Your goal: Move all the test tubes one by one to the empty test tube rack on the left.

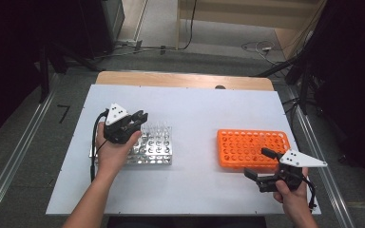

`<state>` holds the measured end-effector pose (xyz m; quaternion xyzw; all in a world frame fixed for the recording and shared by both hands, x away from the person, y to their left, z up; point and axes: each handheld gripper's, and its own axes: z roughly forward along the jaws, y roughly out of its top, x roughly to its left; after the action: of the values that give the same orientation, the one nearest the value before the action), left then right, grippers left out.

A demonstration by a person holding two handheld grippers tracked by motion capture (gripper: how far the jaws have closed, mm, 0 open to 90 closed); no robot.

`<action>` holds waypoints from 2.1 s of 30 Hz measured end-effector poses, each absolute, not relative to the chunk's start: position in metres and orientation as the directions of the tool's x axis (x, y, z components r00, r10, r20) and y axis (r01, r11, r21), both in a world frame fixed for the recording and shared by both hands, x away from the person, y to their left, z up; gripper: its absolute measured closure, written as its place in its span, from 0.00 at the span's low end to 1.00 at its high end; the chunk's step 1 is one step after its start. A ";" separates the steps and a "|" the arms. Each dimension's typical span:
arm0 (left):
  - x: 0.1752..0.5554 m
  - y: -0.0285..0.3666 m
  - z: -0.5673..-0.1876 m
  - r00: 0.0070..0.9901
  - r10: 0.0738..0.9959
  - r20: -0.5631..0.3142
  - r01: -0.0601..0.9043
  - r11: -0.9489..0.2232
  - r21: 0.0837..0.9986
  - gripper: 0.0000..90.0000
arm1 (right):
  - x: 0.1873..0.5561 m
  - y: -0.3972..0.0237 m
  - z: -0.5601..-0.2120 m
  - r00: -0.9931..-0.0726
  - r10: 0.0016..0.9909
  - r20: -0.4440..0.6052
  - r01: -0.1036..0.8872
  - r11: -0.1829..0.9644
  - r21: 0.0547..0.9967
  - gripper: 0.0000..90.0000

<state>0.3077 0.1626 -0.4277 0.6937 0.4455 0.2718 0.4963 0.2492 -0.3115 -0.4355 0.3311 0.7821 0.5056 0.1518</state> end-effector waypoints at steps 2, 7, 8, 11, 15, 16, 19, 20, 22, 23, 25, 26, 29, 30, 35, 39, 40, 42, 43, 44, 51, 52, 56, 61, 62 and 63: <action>0.307 0.162 -0.429 0.458 0.887 -0.058 0.353 -0.122 0.928 0.84 | 0.249 -0.312 -0.435 -0.734 0.672 0.096 0.363 0.268 0.892 0.00; 0.306 0.160 -0.432 0.456 0.888 -0.052 0.362 -0.132 0.923 0.84 | 0.249 -0.312 -0.435 -0.732 0.675 0.097 0.365 0.268 0.891 0.00; 0.306 0.160 -0.433 0.455 0.889 -0.054 0.364 -0.131 0.922 0.84 | 0.250 -0.313 -0.435 -0.731 0.676 0.098 0.366 0.267 0.891 0.00; 0.307 0.160 -0.435 0.444 0.894 -0.059 0.387 -0.132 0.912 0.84 | 0.250 -0.313 -0.436 -0.729 0.677 0.100 0.368 0.266 0.891 0.00; 0.308 0.159 -0.437 0.439 0.896 -0.065 0.414 -0.137 0.900 0.83 | 0.250 -0.315 -0.435 -0.729 0.678 0.100 0.368 0.264 0.892 0.00; 0.309 0.159 -0.437 0.440 0.896 -0.066 0.423 -0.141 0.895 0.83 | 0.250 -0.315 -0.435 -0.726 0.679 0.102 0.370 0.261 0.892 0.00; 0.310 0.158 -0.439 0.438 0.897 -0.064 0.445 -0.155 0.882 0.83 | 0.251 -0.317 -0.435 -0.719 0.688 0.100 0.371 0.257 0.892 0.00; 0.311 0.158 -0.439 0.439 0.896 -0.068 0.448 -0.152 0.881 0.82 | 0.251 -0.317 -0.435 -0.714 0.693 0.101 0.372 0.253 0.893 0.00; 0.311 0.158 -0.439 0.439 0.896 -0.074 0.455 -0.150 0.878 0.81 | 0.252 -0.319 -0.434 -0.706 0.701 0.102 0.376 0.249 0.892 0.00; 0.312 0.159 -0.439 0.439 0.895 -0.077 0.457 -0.149 0.877 0.80 | 0.252 -0.320 -0.434 -0.701 0.706 0.101 0.377 0.246 0.893 0.00; 0.312 0.159 -0.438 0.434 0.897 -0.082 0.463 -0.144 0.875 0.78 | 0.253 -0.322 -0.434 -0.696 0.710 0.106 0.381 0.241 0.893 0.00; 0.311 0.160 -0.438 0.433 0.897 -0.089 0.464 -0.137 0.875 0.76 | 0.253 -0.323 -0.434 -0.692 0.714 0.107 0.384 0.239 0.892 0.00; 0.308 0.164 -0.436 0.425 0.900 -0.097 0.454 -0.119 0.883 0.71 | 0.255 -0.325 -0.433 -0.685 0.720 0.111 0.386 0.230 0.893 0.00; 0.307 0.164 -0.435 0.424 0.900 -0.098 0.444 -0.113 0.889 0.69 | 0.256 -0.326 -0.433 -0.683 0.722 0.113 0.388 0.227 0.893 0.00; 0.296 0.166 -0.433 0.447 0.889 -0.097 0.412 -0.108 0.905 0.59 | 0.260 -0.329 -0.432 -0.666 0.736 0.121 0.401 0.217 0.890 0.00; 0.285 0.166 -0.431 0.454 0.886 -0.093 0.392 -0.105 0.914 0.49 | 0.265 -0.331 -0.432 -0.658 0.744 0.121 0.404 0.213 0.890 0.00; 0.281 0.166 -0.431 0.456 0.886 -0.085 0.383 -0.109 0.917 0.46 | 0.266 -0.332 -0.432 -0.656 0.745 0.120 0.406 0.214 0.888 0.00; 0.275 0.165 -0.429 0.472 0.878 -0.079 0.372 -0.117 0.921 0.42 | 0.269 -0.332 -0.432 -0.647 0.752 0.124 0.413 0.210 0.886 0.00; 0.273 0.165 -0.428 0.480 0.873 -0.084 0.368 -0.113 0.923 0.40 | 0.270 -0.333 -0.433 -0.644 0.754 0.127 0.418 0.208 0.884 0.00; 0.270 0.164 -0.428 0.488 0.869 -0.085 0.366 -0.115 0.924 0.38 | 0.271 -0.333 -0.433 -0.639 0.758 0.128 0.421 0.206 0.883 0.00; 0.249 0.157 -0.422 0.531 0.842 -0.090 0.343 -0.117 0.932 0.26 | 0.279 -0.334 -0.437 -0.621 0.773 0.128 0.433 0.203 0.878 0.02; 0.247 0.156 -0.421 0.534 0.841 -0.090 0.341 -0.117 0.933 0.24 | 0.280 -0.335 -0.437 -0.619 0.775 0.128 0.436 0.203 0.877 0.02; 0.237 0.156 -0.419 0.549 0.830 -0.103 0.332 -0.103 0.938 0.17 | 0.284 -0.335 -0.440 -0.618 0.777 0.122 0.442 0.214 0.871 0.04; 0.223 0.154 -0.419 0.562 0.820 -0.110 0.323 -0.095 0.942 0.09 | 0.291 -0.335 -0.444 -0.604 0.786 0.134 0.462 0.207 0.862 0.07; 0.220 0.153 -0.419 0.566 0.816 -0.117 0.325 -0.090 0.941 0.07 | 0.293 -0.335 -0.446 -0.598 0.789 0.139 0.469 0.203 0.860 0.11; 0.218 0.153 -0.419 0.569 0.813 -0.121 0.324 -0.087 0.942 0.05 | 0.295 -0.335 -0.447 -0.595 0.791 0.142 0.473 0.201 0.858 0.13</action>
<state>0.2175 0.1535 -0.4193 0.7018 0.4053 0.2261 0.5405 0.2947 -0.3349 -0.4471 0.4175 0.7567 0.4743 0.1678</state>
